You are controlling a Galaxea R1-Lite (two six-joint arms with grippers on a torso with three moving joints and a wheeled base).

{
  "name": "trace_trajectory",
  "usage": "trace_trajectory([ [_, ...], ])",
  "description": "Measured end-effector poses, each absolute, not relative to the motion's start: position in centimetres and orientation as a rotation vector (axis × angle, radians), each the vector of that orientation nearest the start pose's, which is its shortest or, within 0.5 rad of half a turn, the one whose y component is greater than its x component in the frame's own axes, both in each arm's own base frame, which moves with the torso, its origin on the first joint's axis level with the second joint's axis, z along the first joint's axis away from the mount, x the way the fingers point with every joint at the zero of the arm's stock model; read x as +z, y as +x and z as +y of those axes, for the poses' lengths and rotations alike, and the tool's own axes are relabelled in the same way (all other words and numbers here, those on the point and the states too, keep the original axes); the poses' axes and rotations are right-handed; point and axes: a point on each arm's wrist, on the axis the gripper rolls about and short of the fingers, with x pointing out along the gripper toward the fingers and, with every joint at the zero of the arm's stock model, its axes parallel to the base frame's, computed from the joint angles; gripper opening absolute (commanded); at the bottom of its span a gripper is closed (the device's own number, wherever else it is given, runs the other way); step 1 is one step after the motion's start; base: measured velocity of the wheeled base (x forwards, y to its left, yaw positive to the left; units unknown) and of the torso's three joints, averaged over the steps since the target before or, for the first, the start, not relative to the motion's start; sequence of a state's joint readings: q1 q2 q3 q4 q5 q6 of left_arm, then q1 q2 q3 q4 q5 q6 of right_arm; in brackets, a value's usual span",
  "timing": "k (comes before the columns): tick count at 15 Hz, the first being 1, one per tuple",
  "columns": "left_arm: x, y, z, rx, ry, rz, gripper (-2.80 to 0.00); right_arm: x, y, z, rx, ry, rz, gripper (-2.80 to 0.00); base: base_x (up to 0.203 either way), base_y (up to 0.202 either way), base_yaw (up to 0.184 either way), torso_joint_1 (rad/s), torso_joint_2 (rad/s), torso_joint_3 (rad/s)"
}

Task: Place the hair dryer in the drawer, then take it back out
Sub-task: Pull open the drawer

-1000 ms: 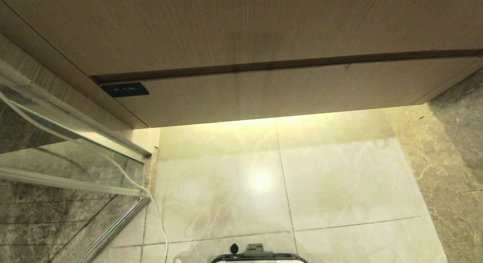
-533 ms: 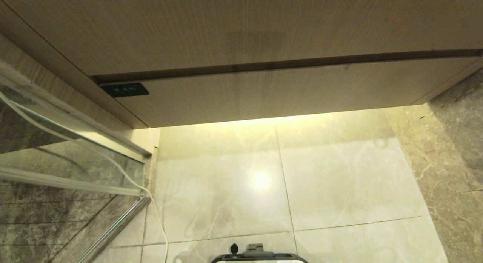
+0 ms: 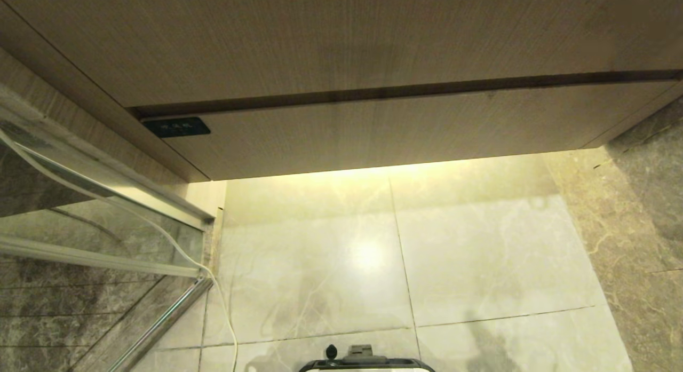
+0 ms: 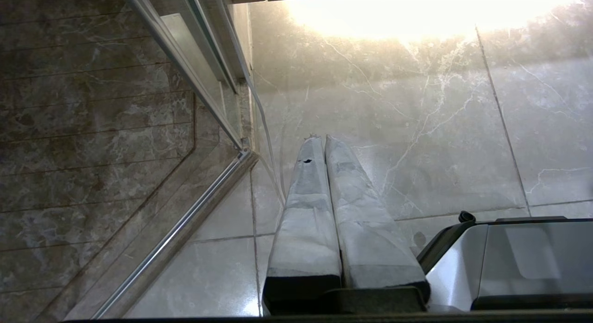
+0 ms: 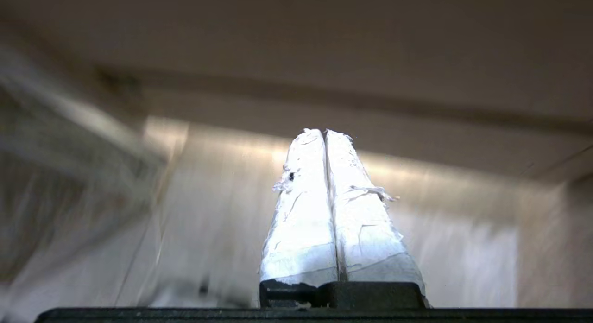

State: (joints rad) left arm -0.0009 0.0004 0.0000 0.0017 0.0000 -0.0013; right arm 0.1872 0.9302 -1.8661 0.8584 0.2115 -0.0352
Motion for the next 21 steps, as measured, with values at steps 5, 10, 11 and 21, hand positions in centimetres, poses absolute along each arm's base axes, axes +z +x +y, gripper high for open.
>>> trace_trajectory([
  [5, 7.5, -2.3, 0.0, -0.002, -0.001, 0.002, -2.80, 39.2, 13.5, 3.6, 0.631, -0.194, 0.410, 0.00, 0.000, 0.000, 0.000, 0.000, 0.00, 0.000],
  [10, 7.5, -2.3, 0.0, -0.001, -0.001, 0.002, -2.80, 33.7, 23.2, 3.6, 0.848, -0.552, 0.332, 0.00, 0.000, 0.000, 0.000, 0.000, 0.00, 0.000],
  [11, 7.5, -2.3, 0.0, -0.002, -0.001, 0.002, -2.80, 32.9, 24.3, 3.4, 0.871, -0.602, 0.297, 0.00, 0.000, 0.000, 0.000, 0.000, 0.00, 0.000],
  [21, 7.5, -2.3, 0.0, -0.002, -0.001, 0.002, -2.80, 29.9, 34.8, 4.0, 0.907, -0.822, -0.144, 0.00, 0.000, 0.000, 0.000, 0.000, 0.00, 0.000],
])
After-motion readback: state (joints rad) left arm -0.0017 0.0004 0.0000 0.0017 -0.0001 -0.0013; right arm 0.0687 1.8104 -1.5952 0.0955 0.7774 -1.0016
